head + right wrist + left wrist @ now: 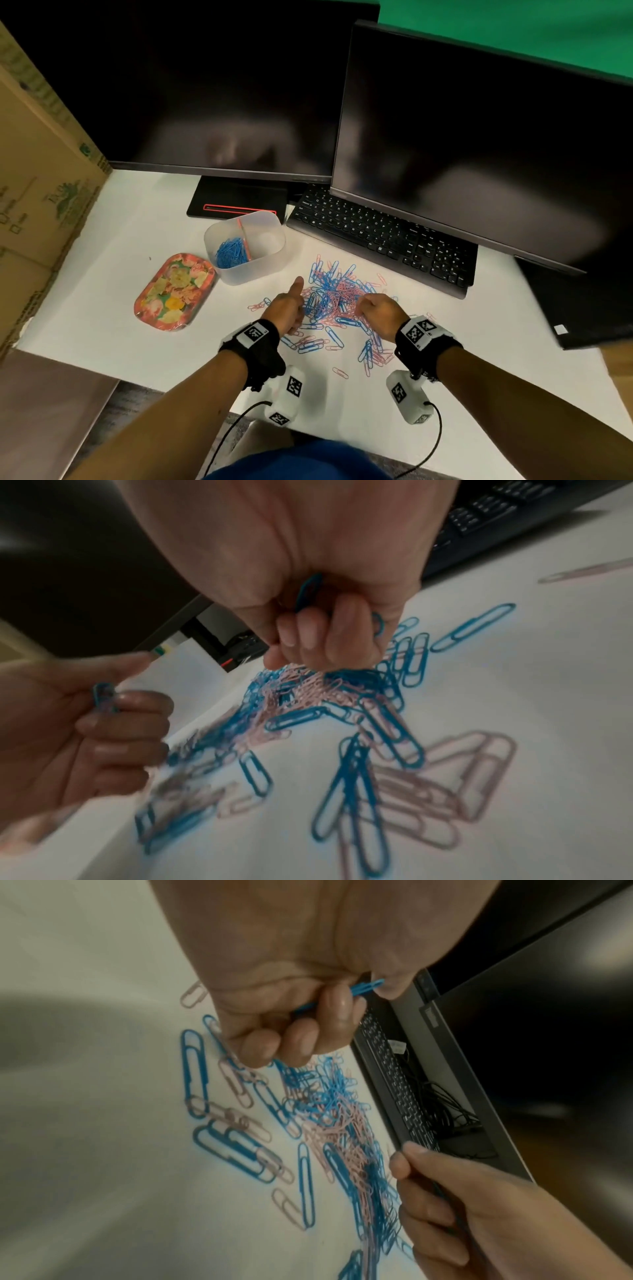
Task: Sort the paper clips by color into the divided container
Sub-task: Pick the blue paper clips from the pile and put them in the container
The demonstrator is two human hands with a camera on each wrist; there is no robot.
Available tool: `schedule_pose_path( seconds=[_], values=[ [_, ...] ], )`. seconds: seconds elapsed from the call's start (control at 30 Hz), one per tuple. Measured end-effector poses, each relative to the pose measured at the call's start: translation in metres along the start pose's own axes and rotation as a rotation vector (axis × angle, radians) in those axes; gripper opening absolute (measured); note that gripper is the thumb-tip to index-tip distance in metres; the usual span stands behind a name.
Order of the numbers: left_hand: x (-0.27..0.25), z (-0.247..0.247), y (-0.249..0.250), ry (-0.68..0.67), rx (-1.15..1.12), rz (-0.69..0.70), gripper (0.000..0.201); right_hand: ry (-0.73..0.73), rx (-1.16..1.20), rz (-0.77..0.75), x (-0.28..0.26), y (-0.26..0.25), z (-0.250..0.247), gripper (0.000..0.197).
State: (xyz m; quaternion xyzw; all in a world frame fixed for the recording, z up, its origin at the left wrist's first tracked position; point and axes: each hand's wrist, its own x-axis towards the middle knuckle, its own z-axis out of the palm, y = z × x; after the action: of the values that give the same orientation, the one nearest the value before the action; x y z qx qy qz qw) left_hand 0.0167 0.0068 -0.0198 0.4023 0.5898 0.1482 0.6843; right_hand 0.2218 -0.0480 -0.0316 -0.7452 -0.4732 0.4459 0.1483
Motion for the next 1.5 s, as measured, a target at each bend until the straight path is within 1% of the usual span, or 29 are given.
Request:
schedule_pose_path(
  seconds=[0.1, 0.13, 0.17, 0.23, 0.27, 0.33, 0.37, 0.47, 0.57, 0.63, 0.73, 0.77, 0.87, 0.9, 0.97, 1.07, 1.2, 1.27, 1.3, 1.33, 1.4, 1.47, 1.5],
  values=[
    [0.002, 0.006, -0.006, 0.005, 0.084, 0.017, 0.056, -0.019, -0.355, -0.115, -0.009, 0.001, 0.004, 0.014],
    [0.002, 0.009, -0.008, 0.007, 0.099, 0.022, 0.055, -0.028, -0.488, -0.141, -0.013, -0.001, 0.005, 0.013],
    [0.002, 0.012, -0.008, 0.011, 0.121, 0.026, 0.055, -0.04, -0.591, -0.163, -0.014, -0.001, 0.006, 0.017],
    [0.0, 0.019, -0.007, 0.035, 0.176, 0.022, 0.06, -0.05, -0.689, -0.182, -0.014, -0.001, 0.009, 0.022],
    [-0.001, 0.021, -0.007, 0.046, 0.207, 0.019, 0.067, -0.043, -0.715, -0.192, -0.015, -0.001, 0.009, 0.021],
    [0.002, 0.024, -0.008, 0.066, 0.235, 0.005, 0.093, -0.047, -0.745, -0.217, -0.016, 0.0, 0.011, 0.019],
    [0.003, 0.024, -0.007, 0.077, 0.235, 0.015, 0.094, -0.06, -0.751, -0.22, -0.017, 0.0, 0.01, 0.02],
    [0.003, 0.023, -0.008, 0.085, 0.266, 0.052, 0.069, -0.078, -0.754, -0.209, -0.021, 0.001, 0.008, 0.026],
    [0.002, 0.022, -0.01, 0.074, 0.332, 0.103, 0.042, -0.088, -0.793, -0.214, -0.019, -0.001, 0.008, 0.024],
    [-0.001, 0.024, -0.011, 0.035, 0.457, 0.17, 0.028, -0.095, -0.843, -0.231, -0.017, -0.005, 0.01, 0.024],
    [-0.01, 0.028, -0.013, -0.029, 0.766, 0.337, 0.01, -0.076, -0.902, -0.265, -0.015, -0.006, 0.013, 0.027],
    [-0.012, 0.029, -0.015, -0.069, 0.883, 0.397, 0.008, -0.071, -0.913, -0.275, -0.015, -0.006, 0.013, 0.027],
    [-0.01, 0.033, -0.022, -0.167, 1.212, 0.505, 0.025, -0.069, -0.915, -0.29, -0.016, -0.002, 0.013, 0.024],
    [-0.009, 0.035, -0.023, -0.18, 1.271, 0.538, 0.026, -0.064, -0.902, -0.289, -0.016, -0.001, 0.013, 0.022],
    [-0.008, 0.038, -0.024, -0.182, 1.336, 0.585, 0.021, -0.035, -0.85, -0.277, -0.016, 0.002, 0.01, 0.019],
    [-0.005, 0.041, -0.024, -0.157, 1.379, 0.59, 0.015, 0.0, -0.721, -0.257, -0.017, 0.006, 0.002, 0.018],
    [-0.002, 0.039, -0.022, -0.145, 1.327, 0.572, 0.011, 0.052, -0.495, -0.245, -0.016, 0.012, -0.006, 0.015],
    [0.001, 0.036, -0.022, -0.126, 1.236, 0.574, 0.007, 0.065, -0.351, -0.223, -0.016, 0.014, -0.01, 0.013],
    [0.001, 0.034, -0.02, -0.106, 1.156, 0.554, 0.006, 0.066, -0.279, -0.196, -0.016, 0.013, -0.012, 0.013],
    [0.002, 0.033, -0.019, -0.084, 1.045, 0.521, 0.006, 0.06, -0.213, -0.175, -0.015, 0.012, -0.014, 0.012],
    [0.002, 0.03, -0.015, -0.028, 0.745, 0.42, 0.013, 0.024, -0.129, -0.151, -0.015, 0.007, -0.017, 0.012],
    [-0.001, 0.026, -0.005, 0.026, 0.42, 0.326, 0.017, -0.016, -0.043, -0.179, -0.014, -0.005, -0.02, 0.019],
    [-0.002, 0.021, 0.0, 0.041, 0.27, 0.281, 0.014, -0.032, 0.004, -0.2, -0.014, -0.015, -0.02, 0.021]
  ],
)
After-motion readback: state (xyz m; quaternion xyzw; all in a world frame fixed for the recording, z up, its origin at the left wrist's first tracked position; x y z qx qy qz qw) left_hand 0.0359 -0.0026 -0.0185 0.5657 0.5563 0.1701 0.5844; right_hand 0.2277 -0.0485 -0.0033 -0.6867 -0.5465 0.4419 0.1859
